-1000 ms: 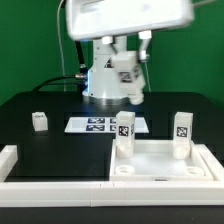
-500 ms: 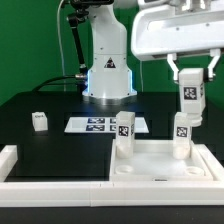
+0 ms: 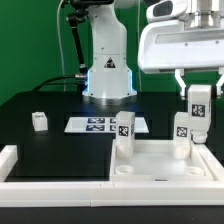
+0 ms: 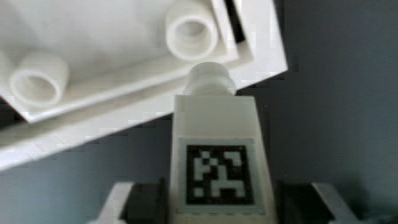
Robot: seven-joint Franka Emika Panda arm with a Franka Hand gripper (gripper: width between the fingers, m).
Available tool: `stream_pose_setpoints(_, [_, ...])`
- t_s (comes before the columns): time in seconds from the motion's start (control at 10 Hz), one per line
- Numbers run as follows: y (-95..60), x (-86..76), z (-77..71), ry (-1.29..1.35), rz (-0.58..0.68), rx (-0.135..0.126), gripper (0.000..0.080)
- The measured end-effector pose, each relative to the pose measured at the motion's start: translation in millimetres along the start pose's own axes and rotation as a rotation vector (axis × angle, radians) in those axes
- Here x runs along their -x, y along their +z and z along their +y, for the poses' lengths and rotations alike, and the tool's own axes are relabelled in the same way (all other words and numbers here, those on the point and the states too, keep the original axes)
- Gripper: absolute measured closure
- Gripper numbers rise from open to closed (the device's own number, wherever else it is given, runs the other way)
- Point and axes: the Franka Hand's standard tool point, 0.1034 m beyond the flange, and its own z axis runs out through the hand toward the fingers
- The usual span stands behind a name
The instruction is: Assemble square table
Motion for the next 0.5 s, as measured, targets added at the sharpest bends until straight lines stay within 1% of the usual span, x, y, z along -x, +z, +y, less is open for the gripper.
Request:
stream_pose_setpoints(0.1, [6.2,-2.2,-1.5,-0.023,0.012,-0.003,0.0509])
stream_pose_setpoints(0.3, [6.3,-1.6,-1.8,-0.009,0.005,-0.011,0.0509])
stream_pose_setpoints(0.5, [7.2,-0.7,-1.7,-0.015,0.002,-0.011,0.0509])
